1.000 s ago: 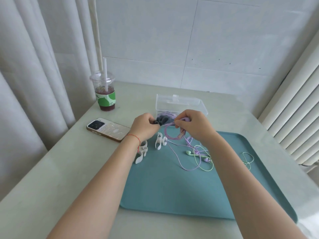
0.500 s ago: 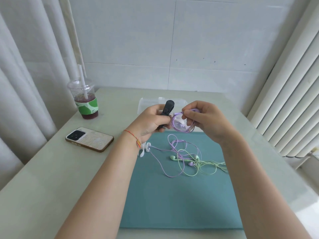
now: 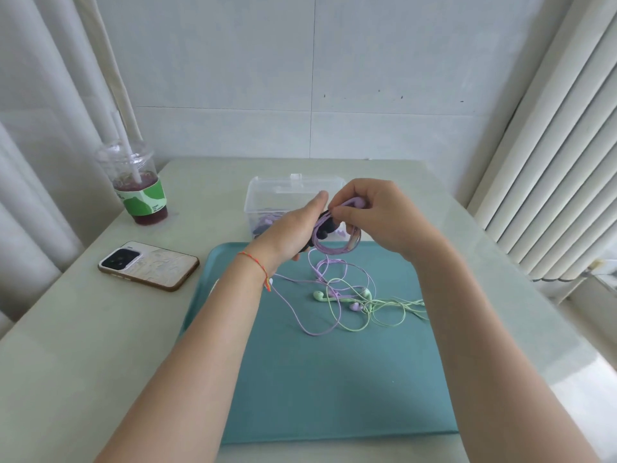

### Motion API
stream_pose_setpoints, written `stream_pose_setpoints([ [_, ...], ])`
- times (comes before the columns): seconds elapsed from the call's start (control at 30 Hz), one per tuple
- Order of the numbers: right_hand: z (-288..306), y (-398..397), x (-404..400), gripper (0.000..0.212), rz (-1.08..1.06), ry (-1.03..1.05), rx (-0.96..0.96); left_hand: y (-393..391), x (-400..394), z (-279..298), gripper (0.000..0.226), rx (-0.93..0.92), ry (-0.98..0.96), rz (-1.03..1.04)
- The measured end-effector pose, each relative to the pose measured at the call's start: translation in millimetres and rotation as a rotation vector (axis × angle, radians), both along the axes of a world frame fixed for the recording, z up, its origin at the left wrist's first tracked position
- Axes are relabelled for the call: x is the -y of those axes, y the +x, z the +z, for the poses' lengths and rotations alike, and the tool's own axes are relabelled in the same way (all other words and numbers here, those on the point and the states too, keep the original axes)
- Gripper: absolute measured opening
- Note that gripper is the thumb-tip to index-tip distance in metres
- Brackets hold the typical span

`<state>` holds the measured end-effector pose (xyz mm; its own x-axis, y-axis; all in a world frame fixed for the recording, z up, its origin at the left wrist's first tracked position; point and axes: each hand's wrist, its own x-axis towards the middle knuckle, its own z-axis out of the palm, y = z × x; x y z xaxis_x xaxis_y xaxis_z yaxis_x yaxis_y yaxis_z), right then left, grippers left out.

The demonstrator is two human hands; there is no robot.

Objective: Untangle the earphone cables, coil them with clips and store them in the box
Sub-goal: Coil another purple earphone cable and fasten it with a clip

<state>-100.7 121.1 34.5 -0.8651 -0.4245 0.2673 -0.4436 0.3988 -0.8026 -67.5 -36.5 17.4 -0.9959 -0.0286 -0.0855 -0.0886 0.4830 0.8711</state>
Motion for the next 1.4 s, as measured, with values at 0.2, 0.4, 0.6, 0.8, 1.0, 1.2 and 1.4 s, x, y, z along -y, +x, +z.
stream_pose_setpoints([
  [0.2, 6, 4, 3, 0.008, -0.079, 0.096, -0.135, 3, 1, 3, 0.043, -0.057, 0.057, -0.053],
  [0.4, 8, 6, 5, 0.009, -0.106, 0.125, -0.177, 7, 1, 10, 0.037, -0.047, 0.015, -0.108],
  [0.6, 8, 6, 5, 0.009, -0.101, 0.184, -0.212, 7, 0, 9, 0.043, -0.059, -0.083, -0.091],
  [0.8, 7, 4, 1, 0.012, -0.084, 0.183, -0.173, 11, 0, 9, 0.041, -0.055, -0.005, -0.04],
  [1.0, 7, 3, -4, 0.008, -0.062, 0.154, -0.087, 13, -4, 11, 0.031, -0.026, -0.006, -0.042],
  [1.2, 7, 0, -11, 0.006, -0.026, 0.038, 0.015, 13, -6, 10, 0.027, -0.036, 0.034, -0.065],
  [1.4, 5, -1, -16, 0.01, 0.114, -0.255, 0.178, 10, -1, 7, 0.022, -0.089, 0.179, -0.084],
])
